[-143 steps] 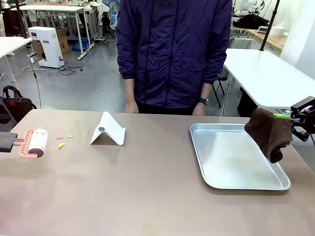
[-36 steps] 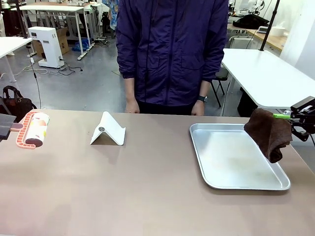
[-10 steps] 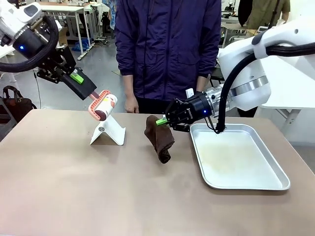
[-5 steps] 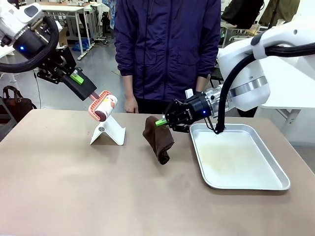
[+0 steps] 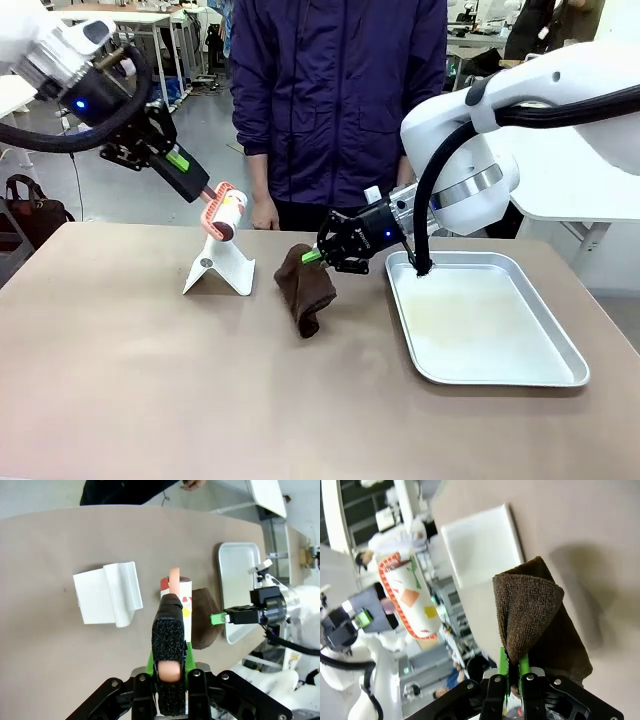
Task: Clean the surface of the table.
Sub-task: Return the Lint Roller and towel to their original positions.
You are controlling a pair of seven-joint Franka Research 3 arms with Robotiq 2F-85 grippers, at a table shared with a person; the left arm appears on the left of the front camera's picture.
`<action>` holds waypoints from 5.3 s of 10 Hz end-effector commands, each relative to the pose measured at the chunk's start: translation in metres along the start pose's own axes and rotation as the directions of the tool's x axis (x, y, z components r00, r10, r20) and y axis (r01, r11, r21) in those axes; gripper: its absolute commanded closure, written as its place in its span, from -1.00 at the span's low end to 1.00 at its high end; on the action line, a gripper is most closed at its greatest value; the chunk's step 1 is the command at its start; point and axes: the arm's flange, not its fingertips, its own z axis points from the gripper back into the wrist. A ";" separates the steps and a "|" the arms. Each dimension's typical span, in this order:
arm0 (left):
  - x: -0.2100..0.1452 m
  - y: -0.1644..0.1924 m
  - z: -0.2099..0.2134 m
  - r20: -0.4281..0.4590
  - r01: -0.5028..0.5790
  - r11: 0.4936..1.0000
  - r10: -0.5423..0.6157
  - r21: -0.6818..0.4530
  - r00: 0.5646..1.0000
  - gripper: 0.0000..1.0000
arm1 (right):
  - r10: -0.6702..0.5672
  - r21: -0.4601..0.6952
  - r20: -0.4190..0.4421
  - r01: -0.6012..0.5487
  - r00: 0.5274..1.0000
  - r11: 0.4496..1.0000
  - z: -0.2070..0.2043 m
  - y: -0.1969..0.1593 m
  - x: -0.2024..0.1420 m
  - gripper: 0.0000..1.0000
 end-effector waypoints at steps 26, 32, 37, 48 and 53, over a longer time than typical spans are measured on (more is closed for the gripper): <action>0.022 0.014 -0.118 -0.020 -0.161 0.957 0.171 0.243 0.985 0.56 | -0.116 -0.332 0.157 0.163 0.981 0.929 -0.001 -0.020 0.029 0.82; 0.019 0.013 -0.132 -0.030 -0.145 0.948 0.160 0.285 0.987 0.56 | -0.112 -0.323 0.125 0.147 0.986 0.935 -0.002 -0.021 0.028 0.82; 0.019 0.011 -0.133 -0.038 -0.146 0.946 0.164 0.288 0.986 -0.66 | -0.137 -0.338 0.094 0.161 0.986 0.927 -0.002 -0.024 0.030 -0.35; 0.002 0.029 -0.064 0.019 -0.174 0.959 0.174 0.226 0.985 -1.00 | -0.104 -0.392 0.042 0.112 0.994 0.913 0.023 -0.022 0.019 -1.00; -0.092 0.097 0.041 0.111 -0.171 0.949 0.207 -0.264 0.972 -1.00 | -0.077 0.030 -0.069 0.079 0.995 0.996 0.140 -0.048 -0.041 -1.00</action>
